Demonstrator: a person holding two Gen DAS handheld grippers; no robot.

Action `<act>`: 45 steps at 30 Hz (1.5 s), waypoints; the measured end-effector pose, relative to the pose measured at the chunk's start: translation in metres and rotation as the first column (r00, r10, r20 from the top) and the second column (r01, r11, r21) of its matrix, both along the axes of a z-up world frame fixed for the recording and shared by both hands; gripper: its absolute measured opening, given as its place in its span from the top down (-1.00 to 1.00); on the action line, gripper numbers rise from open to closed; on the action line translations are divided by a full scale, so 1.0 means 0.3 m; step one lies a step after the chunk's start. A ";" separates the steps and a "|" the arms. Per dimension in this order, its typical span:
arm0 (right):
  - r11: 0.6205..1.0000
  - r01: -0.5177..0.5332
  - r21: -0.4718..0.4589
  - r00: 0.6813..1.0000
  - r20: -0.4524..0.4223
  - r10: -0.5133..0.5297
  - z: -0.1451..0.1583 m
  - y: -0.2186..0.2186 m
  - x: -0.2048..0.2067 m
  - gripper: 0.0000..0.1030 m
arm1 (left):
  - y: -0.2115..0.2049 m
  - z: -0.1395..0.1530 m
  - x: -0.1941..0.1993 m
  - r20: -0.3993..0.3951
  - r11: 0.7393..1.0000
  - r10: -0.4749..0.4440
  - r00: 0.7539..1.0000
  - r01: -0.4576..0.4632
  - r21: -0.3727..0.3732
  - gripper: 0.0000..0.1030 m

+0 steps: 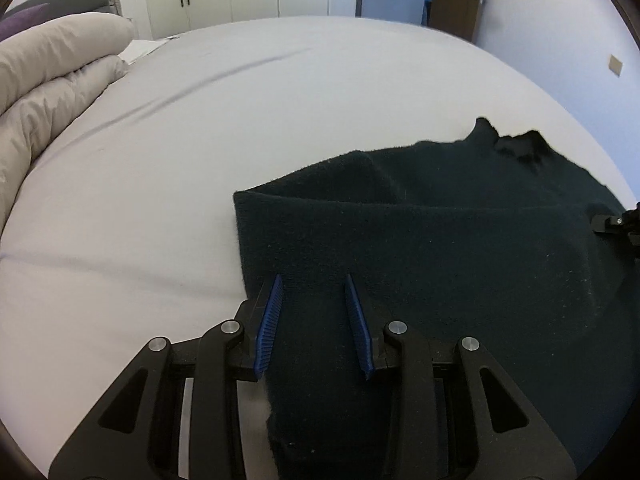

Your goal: Fold small clothes

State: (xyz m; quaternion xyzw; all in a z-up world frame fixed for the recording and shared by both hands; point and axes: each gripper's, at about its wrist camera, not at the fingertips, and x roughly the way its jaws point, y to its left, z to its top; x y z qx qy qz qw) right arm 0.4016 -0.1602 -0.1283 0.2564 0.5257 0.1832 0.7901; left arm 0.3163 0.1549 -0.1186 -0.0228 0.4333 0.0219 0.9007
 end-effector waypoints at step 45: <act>0.530 0.746 0.403 0.561 0.048 -0.826 0.109 -0.866 -0.925 -0.56 | -0.044 -0.062 -0.006 0.045 0.996 -0.011 0.999 0.007 0.092 0.35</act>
